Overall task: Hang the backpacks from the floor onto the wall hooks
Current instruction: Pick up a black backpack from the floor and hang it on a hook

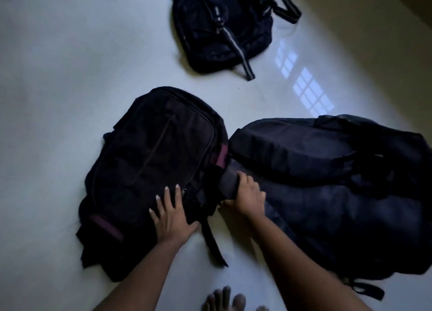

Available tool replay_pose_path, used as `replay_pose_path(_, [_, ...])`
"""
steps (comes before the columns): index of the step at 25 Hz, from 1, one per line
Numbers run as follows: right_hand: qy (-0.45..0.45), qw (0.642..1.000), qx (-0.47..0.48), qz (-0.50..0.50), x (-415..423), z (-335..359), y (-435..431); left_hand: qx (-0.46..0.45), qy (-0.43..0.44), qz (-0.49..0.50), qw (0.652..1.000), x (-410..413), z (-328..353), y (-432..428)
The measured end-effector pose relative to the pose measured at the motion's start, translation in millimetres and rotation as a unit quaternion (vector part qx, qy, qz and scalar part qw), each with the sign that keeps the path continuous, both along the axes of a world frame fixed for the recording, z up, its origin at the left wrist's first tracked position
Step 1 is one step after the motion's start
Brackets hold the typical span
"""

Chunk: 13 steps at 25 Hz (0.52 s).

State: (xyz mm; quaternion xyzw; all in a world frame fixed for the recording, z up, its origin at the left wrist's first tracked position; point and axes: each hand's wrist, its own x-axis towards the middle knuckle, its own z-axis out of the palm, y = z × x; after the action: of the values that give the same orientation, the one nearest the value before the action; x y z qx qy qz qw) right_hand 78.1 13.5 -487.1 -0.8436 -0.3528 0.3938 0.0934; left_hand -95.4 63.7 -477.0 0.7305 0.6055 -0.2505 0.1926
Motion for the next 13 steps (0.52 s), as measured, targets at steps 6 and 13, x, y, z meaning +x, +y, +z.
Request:
replay_pose_path(6, [0.085, 0.993, 0.058, -0.054, -17, -13, -2, 0.091, -0.010, -0.097, 0.991, -24, -44, 20])
replay_pose_path(13, [0.066, 0.996, 0.049, 0.023, -8, 124, 24, 0.120, -0.145, -0.056, 0.981, -24, 125, 59])
